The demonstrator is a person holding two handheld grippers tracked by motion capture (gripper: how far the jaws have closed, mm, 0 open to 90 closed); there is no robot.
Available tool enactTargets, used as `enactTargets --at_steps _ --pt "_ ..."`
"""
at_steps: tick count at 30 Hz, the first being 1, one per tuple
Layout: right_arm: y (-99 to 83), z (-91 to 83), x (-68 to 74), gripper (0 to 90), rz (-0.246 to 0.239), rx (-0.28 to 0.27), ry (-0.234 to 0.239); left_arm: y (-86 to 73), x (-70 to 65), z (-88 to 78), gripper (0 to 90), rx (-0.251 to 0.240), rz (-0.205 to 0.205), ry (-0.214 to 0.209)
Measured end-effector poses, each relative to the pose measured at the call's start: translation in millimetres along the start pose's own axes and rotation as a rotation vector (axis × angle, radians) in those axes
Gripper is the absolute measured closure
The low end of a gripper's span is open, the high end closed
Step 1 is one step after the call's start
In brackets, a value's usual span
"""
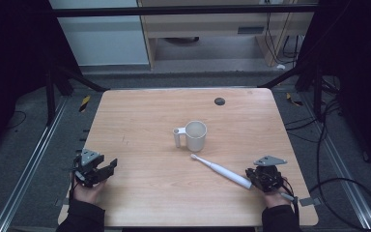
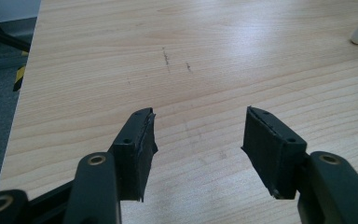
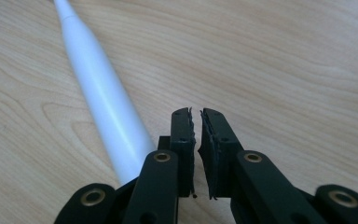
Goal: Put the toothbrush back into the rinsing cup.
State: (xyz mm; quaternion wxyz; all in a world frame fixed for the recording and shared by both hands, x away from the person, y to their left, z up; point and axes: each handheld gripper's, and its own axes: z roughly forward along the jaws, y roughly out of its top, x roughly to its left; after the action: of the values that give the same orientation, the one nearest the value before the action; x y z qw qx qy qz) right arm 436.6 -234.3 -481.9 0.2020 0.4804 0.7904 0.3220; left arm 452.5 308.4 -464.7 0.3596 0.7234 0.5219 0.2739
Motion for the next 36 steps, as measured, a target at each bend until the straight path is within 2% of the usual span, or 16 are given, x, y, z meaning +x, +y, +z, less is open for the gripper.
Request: enactTargets --at_steps 4,6,8,11,16,27,36 --pt "7.9 -5.6 -0.9 79.4 -0.014 -0.029 -0.015 0.0 -0.5 1.4 41.9 0.006 0.005 -0.005" --pt "12.5 -7.7 -0.5 74.2 -0.021 -0.038 -0.017 -0.2 -0.7 1.7 41.7 0.007 0.006 -0.003" --pt "17.2 -9.1 -0.2 70.5 -0.049 -0.04 -0.016 -0.4 -0.4 2.3 41.7 0.009 0.003 -0.003" --pt "23.4 -9.6 2.2 64.2 -0.083 -0.028 -0.008 -0.5 -0.2 3.0 41.6 0.011 0.003 0.0" --pt "33.6 -11.3 7.1 53.7 -0.089 -0.011 0.017 -0.3 -1.1 4.3 40.4 0.02 0.012 0.0" --pt "61.1 -9.6 22.6 42.5 -0.139 0.013 0.05 -0.2 0.1 4.7 39.0 0.028 0.005 -0.007" --pt "83.4 -3.0 34.6 38.6 -0.175 0.026 0.061 -0.3 0.1 5.7 39.2 0.036 0.006 -0.007"
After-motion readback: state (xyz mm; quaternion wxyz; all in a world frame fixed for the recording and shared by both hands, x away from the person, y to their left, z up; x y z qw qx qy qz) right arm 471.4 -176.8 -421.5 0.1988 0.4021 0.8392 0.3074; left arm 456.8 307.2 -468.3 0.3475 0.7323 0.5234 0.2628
